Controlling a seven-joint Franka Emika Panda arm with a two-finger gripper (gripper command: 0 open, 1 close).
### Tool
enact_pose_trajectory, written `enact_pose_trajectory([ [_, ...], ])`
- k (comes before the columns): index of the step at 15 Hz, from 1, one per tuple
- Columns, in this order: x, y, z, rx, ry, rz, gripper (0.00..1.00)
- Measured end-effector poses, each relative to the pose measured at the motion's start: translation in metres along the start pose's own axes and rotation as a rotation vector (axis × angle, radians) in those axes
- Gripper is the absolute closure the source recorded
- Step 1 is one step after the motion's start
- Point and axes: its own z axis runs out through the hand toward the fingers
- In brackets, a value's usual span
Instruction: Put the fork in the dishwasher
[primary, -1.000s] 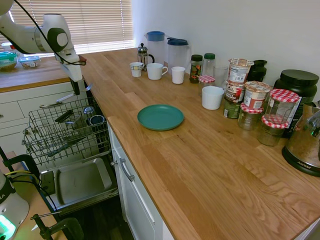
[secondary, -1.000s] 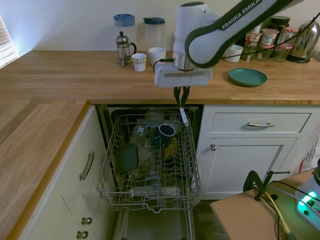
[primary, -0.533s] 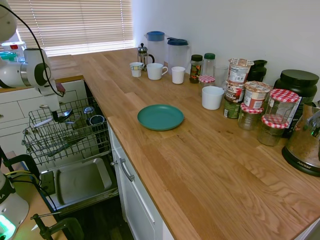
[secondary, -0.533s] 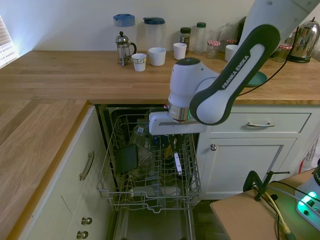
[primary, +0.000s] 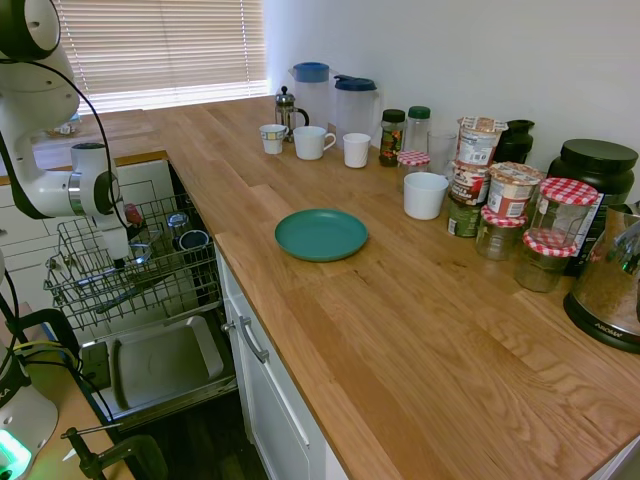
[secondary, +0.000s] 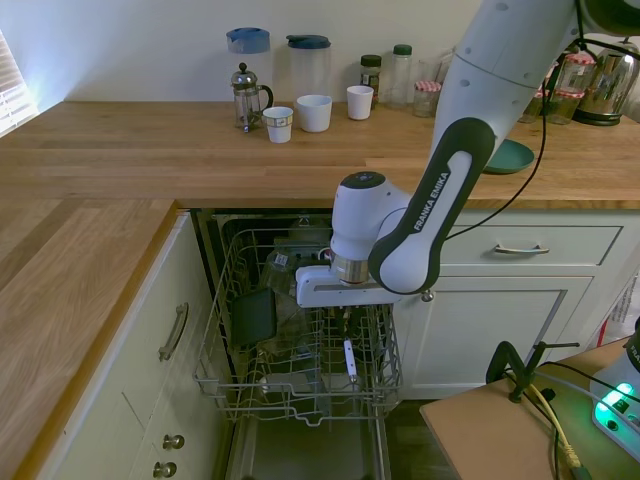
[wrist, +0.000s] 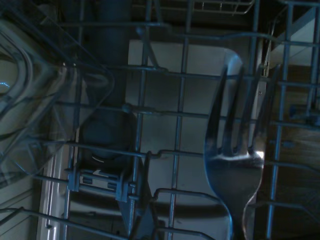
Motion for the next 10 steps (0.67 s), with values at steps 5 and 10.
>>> enact_pose_trajectory([
  [5,0.006,-0.015,-0.003,0.003,0.003,-0.004,0.00],
  [10,0.010,-0.023,-0.017,0.011,0.010,-0.005,0.00],
])
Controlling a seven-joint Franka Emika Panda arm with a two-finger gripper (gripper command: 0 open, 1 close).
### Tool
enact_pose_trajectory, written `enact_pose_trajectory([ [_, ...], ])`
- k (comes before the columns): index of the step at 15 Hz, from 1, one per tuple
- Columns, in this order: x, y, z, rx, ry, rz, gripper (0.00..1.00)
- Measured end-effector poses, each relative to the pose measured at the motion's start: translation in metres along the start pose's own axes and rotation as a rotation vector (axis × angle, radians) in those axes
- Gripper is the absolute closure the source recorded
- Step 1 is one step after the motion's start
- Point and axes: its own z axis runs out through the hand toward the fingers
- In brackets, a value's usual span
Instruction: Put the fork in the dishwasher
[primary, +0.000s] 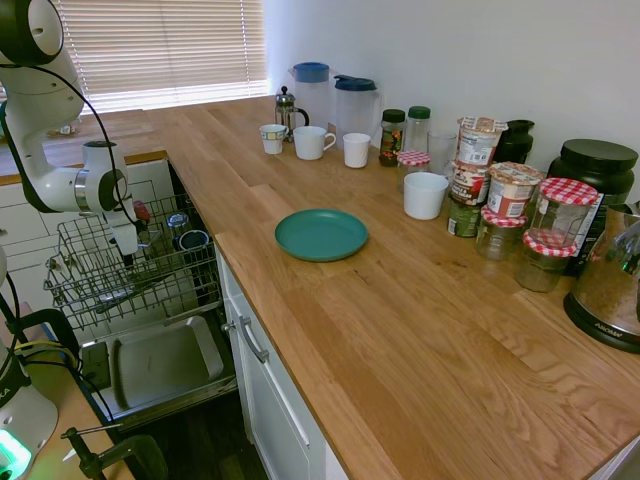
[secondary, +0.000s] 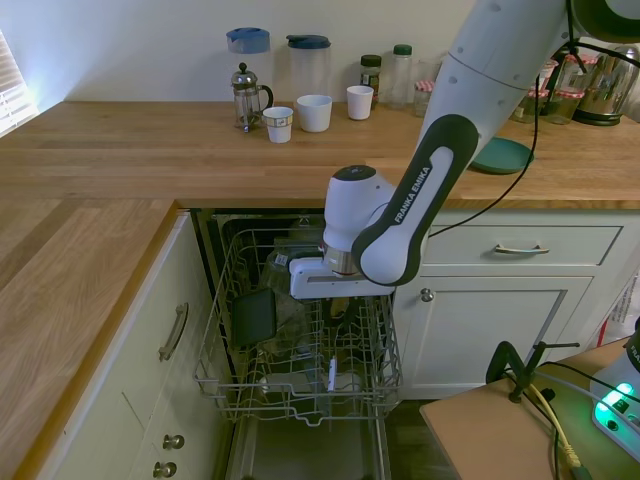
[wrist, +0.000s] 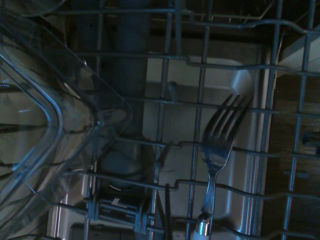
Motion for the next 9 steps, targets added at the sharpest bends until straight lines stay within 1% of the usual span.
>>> enact_pose_trajectory([
  [3,-0.003,-0.006,-0.038,0.007,0.024,-0.012,0.00],
  [9,-0.025,-0.008,-0.141,0.013,0.101,-0.059,0.00],
])
